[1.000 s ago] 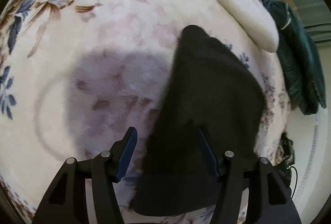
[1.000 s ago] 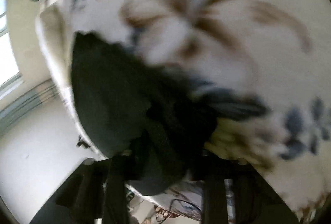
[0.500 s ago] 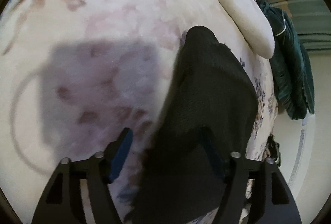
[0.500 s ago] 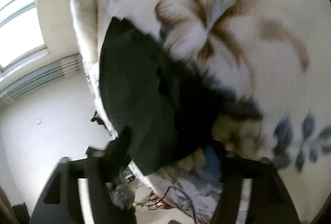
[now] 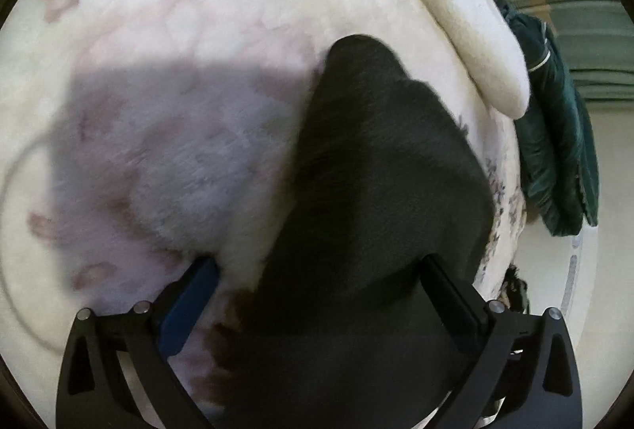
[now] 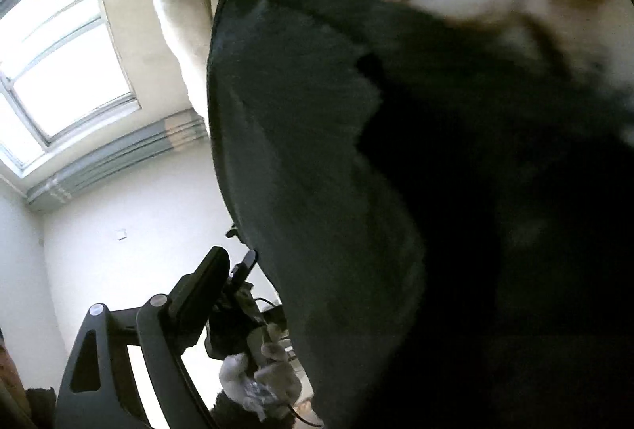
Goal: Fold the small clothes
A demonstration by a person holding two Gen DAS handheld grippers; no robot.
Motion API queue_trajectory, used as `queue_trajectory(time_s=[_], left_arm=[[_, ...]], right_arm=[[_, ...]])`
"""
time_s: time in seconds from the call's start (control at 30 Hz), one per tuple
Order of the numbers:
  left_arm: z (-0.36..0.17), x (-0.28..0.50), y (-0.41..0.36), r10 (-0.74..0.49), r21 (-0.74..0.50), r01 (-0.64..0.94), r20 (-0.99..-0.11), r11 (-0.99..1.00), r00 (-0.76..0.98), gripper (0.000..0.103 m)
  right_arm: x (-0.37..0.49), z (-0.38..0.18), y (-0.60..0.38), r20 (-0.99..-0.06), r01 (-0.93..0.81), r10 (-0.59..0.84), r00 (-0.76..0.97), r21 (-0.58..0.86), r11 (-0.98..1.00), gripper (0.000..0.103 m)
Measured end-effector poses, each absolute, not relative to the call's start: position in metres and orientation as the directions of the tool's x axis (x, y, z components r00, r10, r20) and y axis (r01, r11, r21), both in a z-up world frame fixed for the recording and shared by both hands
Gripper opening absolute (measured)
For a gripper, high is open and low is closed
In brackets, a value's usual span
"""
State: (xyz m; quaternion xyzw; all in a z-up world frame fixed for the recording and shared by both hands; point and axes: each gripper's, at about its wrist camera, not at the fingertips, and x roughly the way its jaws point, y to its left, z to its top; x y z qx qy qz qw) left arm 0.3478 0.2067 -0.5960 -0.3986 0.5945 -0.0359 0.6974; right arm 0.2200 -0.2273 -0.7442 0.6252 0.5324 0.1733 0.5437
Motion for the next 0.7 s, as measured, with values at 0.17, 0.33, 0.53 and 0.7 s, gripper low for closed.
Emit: queue_trajectory(time_s=[0.17,0.33,0.53,0.7], left_arm=[[-0.597,0.36,0.198,-0.532,-0.629,-0.385,-0.777,0.675,0.336,0.103],[-0.588,0.376,0.185,-0.555,-0.67,-0.307,-0.737,0.676,0.386,0.088],[-0.575,0.382,0.188,-0.547,-0.665,-0.294,-0.738,0.686,0.394,0.029],[-0.55,0.388,0.183,-0.561,-0.676,-0.246,-0.724,0.695,0.402,0.025]], right_arm=[[0.234,-0.748,-0.212,-0.346,0.493,0.853,0.39,0.861,0.124,0.092],[0.244,-0.745,-0.193,-0.344,0.49,0.834,0.431,0.866,0.103,0.091],[0.249,-0.745,-0.192,-0.427,0.523,0.79,0.439,0.837,0.162,0.035],[0.256,-0.72,-0.184,-0.451,0.512,0.769,0.453,0.838,0.189,0.026]])
